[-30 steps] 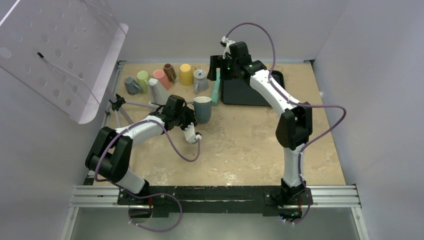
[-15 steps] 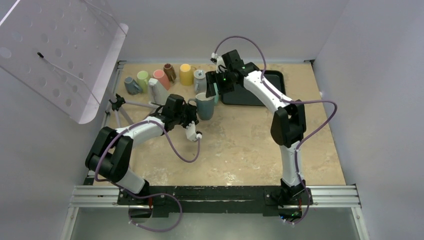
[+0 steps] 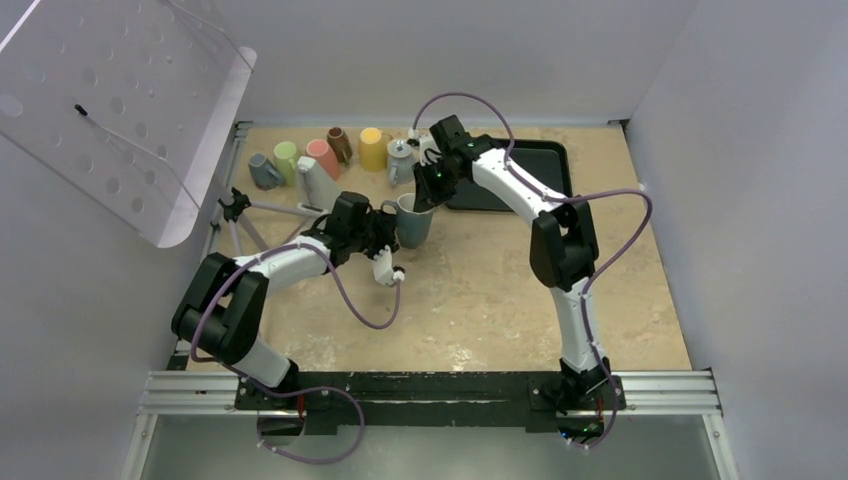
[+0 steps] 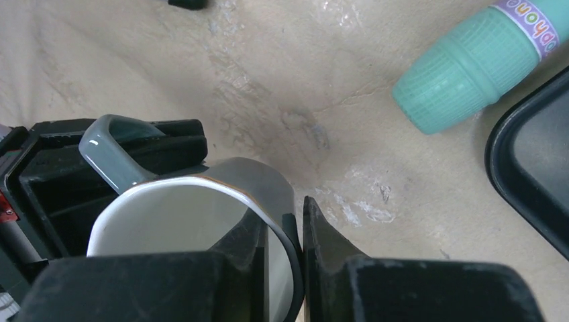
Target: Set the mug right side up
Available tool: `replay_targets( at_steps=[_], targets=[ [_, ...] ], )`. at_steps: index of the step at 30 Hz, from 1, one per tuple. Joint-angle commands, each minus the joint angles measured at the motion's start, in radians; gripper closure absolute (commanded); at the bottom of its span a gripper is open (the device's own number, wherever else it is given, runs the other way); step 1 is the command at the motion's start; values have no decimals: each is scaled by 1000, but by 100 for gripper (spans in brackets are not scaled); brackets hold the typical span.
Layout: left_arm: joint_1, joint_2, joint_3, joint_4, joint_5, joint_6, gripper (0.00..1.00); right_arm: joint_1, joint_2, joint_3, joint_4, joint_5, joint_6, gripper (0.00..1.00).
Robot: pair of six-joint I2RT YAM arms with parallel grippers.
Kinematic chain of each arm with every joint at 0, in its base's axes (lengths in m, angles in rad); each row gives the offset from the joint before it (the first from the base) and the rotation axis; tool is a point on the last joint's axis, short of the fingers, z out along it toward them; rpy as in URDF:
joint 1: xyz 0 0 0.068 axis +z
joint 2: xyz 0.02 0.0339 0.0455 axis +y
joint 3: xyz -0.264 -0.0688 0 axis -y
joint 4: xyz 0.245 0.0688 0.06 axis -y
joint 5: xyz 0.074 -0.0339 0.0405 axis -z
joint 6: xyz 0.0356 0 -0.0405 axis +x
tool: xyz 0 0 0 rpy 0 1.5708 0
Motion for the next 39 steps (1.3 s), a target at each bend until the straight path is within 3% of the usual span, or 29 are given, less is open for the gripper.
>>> replay_targets(
  at_steps=[1, 4, 5, 6, 7, 8, 9, 16, 21, 24, 28, 34, 39],
  targets=[
    [4, -14, 28, 190, 57, 162, 100, 1, -14, 2, -8, -28, -25, 100],
    [3, -5, 24, 226, 35, 156, 96, -1, -58, -38, 41, 44, -6, 100],
    [3, -2, 21, 238, 28, 155, 79, -3, -78, -52, 68, 69, 7, 100],
    [3, -1, 19, 241, 23, 153, 56, -3, -96, -68, 96, 92, 21, 100],
    [3, -3, 16, 243, 21, 152, 24, -3, -117, -92, 136, 118, 42, 100],
    [3, -5, 14, 243, 21, 151, 9, -4, -136, -109, 165, 130, 51, 100],
    [3, -6, 12, 242, 22, 152, 1, -3, -151, -129, 194, 145, 66, 100],
    [3, -37, -9, 257, 44, 136, 0, -7, -233, -183, 266, 230, 110, 100],
    [3, -91, 4, 226, 34, -14, 0, -67, -310, -199, 297, 331, 133, 100],
    [3, -111, 83, 98, -29, -203, 0, -143, -356, -198, 328, 396, 147, 100],
    [5, -90, 305, -231, -93, -509, 0, -278, -367, -174, 385, 479, 139, 100],
    [8, 29, 673, -631, -96, -1058, 0, -409, -185, 21, 403, 693, 82, 100],
    [25, 111, 824, -785, -101, -1424, 0, -499, 10, 232, 369, 751, 63, 100]
  ],
)
